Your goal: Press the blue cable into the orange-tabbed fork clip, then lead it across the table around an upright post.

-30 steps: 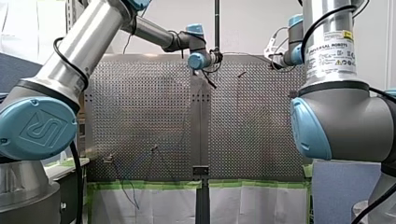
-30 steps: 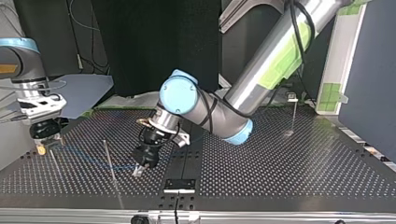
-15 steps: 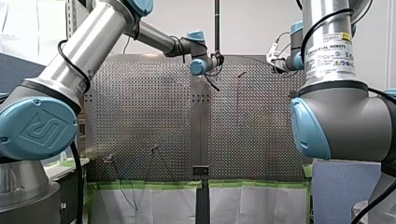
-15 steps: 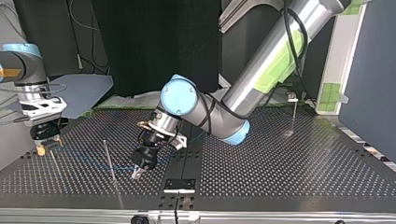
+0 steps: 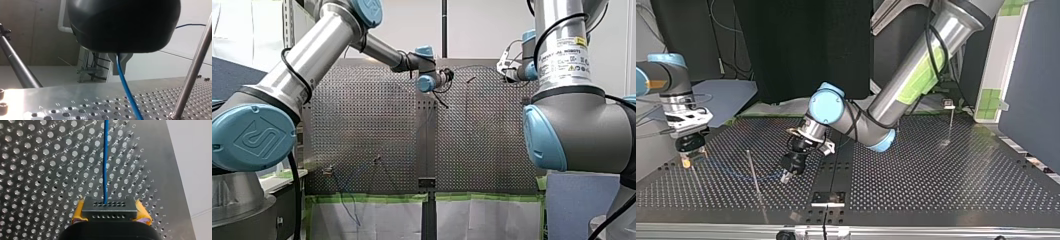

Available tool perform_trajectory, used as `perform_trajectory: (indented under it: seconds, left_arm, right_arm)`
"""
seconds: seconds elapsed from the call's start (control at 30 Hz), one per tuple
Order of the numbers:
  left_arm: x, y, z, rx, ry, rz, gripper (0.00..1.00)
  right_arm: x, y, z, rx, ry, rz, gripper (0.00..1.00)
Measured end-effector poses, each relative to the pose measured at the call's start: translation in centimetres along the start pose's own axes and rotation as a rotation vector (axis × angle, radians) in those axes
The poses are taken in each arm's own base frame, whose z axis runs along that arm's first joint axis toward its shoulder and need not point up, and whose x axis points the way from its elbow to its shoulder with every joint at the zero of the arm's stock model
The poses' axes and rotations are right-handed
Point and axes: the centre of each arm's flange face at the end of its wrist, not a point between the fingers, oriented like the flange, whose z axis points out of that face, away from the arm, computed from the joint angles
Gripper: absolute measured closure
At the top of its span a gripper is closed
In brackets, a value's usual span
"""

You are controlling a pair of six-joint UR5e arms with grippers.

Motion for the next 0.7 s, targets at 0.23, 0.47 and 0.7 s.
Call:
perform_trajectory:
  seconds: [0.23,0.47,0.7]
  left_arm:
    - [1.0,1.5,0.0,-0.008,0.014,0.002,0.99]
    - [3.8,3.8,-0.4,-0.029,0.054,0.002,0.99]
    - [5.1,4.2,-0.7,-0.032,0.072,0.008,0.99]
  right_arm:
    - [-1.7,1.1,0.9,-0.009,-0.015,0.006,1.00]
    - [-4.0,2.6,1.7,-0.021,-0.031,0.016,1.00]
    - [-6.8,4.1,2.2,-0.034,-0.061,0.028,1.00]
